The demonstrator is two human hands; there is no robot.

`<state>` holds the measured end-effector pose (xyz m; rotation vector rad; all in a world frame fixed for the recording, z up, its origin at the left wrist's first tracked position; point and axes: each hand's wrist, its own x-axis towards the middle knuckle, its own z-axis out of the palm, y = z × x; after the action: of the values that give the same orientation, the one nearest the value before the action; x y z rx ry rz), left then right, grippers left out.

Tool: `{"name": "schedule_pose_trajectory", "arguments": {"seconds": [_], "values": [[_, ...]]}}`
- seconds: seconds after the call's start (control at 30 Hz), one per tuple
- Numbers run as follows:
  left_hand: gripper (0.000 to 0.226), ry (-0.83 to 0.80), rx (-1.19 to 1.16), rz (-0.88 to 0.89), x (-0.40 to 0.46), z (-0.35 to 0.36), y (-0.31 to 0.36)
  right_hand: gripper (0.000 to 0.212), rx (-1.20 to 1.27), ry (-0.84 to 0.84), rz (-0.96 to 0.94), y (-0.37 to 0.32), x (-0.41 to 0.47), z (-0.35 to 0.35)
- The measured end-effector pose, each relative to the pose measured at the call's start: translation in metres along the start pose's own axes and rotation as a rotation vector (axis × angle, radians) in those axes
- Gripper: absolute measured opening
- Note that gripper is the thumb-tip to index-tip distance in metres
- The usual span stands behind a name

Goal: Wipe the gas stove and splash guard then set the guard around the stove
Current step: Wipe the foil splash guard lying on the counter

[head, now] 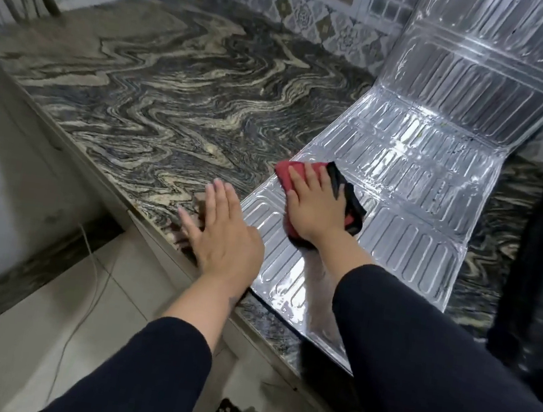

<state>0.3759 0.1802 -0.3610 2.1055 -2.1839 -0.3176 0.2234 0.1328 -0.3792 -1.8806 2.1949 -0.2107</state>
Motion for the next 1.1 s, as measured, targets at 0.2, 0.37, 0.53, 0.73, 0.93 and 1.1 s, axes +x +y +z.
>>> {"name": "schedule_pose_trajectory", "arguments": {"seconds": [0.2,0.37,0.53,0.73,0.93,1.1], "values": [[0.063,-0.157,-0.129,0.116,0.023,0.012,0.044,0.048,-0.094,0.019,-0.195,0.023,-0.012,-0.014],[0.070,-0.037,-0.056,0.141,0.022,0.037,0.057,0.058,-0.046,0.047,-0.155,0.059,-0.015,-0.016],[0.070,0.002,-0.013,0.167,0.024,0.040,0.052,0.055,-0.026,0.078,-0.145,0.059,-0.017,-0.012],[0.065,-0.018,0.080,0.249,0.028,0.032,0.012,0.065,-0.011,0.075,-0.121,0.023,-0.035,0.003],[0.066,0.005,0.114,0.275,0.027,0.023,-0.017,0.054,-0.040,0.019,-0.411,0.020,-0.042,0.004],[0.066,0.009,0.123,0.280,0.029,0.025,-0.019,0.053,-0.107,0.029,-0.245,0.084,-0.022,-0.019]]}}
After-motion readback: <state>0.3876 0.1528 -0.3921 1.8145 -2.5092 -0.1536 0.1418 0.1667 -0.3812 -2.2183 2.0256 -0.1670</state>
